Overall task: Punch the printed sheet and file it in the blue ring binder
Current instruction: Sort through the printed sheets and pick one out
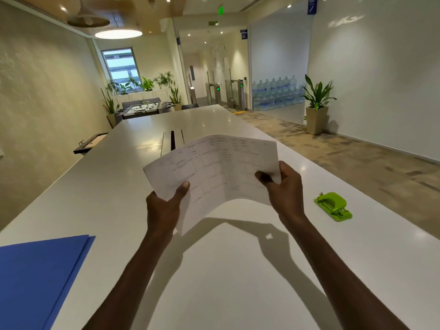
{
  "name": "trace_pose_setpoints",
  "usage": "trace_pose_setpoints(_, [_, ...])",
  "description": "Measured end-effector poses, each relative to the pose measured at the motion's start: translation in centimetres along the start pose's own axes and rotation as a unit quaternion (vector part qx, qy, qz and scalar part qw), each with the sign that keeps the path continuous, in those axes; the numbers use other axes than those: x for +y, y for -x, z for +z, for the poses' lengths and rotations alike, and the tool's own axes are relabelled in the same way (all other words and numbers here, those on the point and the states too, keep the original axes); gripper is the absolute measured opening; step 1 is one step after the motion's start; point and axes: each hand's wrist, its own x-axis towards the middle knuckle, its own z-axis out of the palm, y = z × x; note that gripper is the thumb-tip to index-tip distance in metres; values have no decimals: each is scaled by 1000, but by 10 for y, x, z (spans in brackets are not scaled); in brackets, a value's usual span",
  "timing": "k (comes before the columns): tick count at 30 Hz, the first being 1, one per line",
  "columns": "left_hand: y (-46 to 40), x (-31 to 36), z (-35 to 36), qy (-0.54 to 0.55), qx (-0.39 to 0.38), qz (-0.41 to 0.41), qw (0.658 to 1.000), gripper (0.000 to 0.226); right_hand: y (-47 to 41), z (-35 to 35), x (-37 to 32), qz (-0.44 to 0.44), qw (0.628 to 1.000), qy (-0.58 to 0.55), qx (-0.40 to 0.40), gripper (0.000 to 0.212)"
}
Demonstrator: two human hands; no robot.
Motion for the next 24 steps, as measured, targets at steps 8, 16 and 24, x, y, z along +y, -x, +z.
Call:
trace_pose_setpoints(8, [26, -57, -3, -63, 1, -58, 996, 51, 48, -2, 81, 86, 991, 66, -74, 41])
trace_pose_setpoints(16, [20, -56, -2, -100, -11, -55, 993, 49, 43, -10, 78, 94, 989, 71, -90, 32])
trace_pose_setpoints(24, [3, -27, -7, -200, -25, 11, 980, 45, 27, -16, 67, 118, 988, 101, -21, 62])
